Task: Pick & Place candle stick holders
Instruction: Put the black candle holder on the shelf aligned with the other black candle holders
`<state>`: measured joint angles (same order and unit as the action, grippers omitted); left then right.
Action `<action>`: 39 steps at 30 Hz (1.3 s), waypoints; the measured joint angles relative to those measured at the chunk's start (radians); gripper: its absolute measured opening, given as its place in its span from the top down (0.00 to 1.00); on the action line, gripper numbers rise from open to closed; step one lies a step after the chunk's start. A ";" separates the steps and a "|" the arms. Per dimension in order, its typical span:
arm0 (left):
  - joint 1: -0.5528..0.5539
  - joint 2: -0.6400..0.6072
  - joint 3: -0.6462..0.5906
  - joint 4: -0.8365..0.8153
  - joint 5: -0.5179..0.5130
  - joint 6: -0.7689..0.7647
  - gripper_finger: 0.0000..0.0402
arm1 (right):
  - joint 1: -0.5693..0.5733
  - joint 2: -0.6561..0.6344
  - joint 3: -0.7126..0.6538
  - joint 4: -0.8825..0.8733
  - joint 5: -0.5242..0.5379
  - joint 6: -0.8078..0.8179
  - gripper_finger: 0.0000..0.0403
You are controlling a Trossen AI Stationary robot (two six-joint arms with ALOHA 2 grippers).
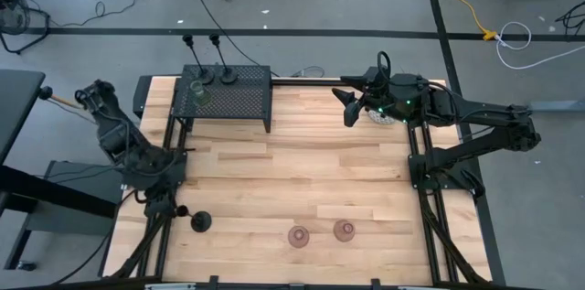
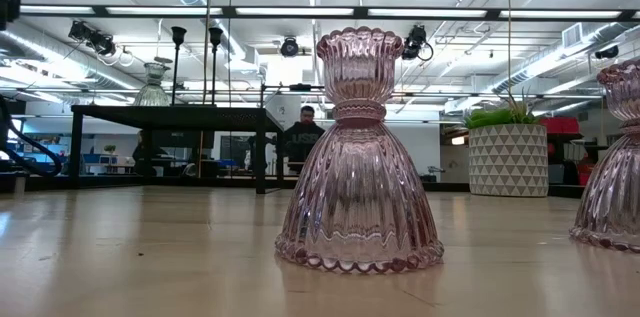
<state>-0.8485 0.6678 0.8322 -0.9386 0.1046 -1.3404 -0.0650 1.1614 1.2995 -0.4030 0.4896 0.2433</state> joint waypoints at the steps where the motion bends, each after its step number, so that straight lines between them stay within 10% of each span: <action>1: -0.014 0.000 0.000 0.004 -0.008 -0.018 0.56 | 0.000 0.000 0.000 0.000 0.000 0.002 0.45; 16: -0.252 0.251 0.000 0.039 -0.102 -0.009 0.56 | 0.000 0.000 0.000 0.004 -0.009 0.003 0.45; 27: -0.345 0.350 0.000 0.031 -0.417 -0.062 0.56 | 0.000 0.000 0.000 0.020 -0.009 0.003 0.45; 39: -0.350 0.425 0.000 -0.009 -0.531 -0.146 0.56 | 0.000 0.000 0.000 0.020 -0.010 0.001 0.45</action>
<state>-1.1988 1.0932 0.8326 -0.9477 -0.4266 -1.4862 -0.0650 1.1610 1.2995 -0.3828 0.4797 0.2446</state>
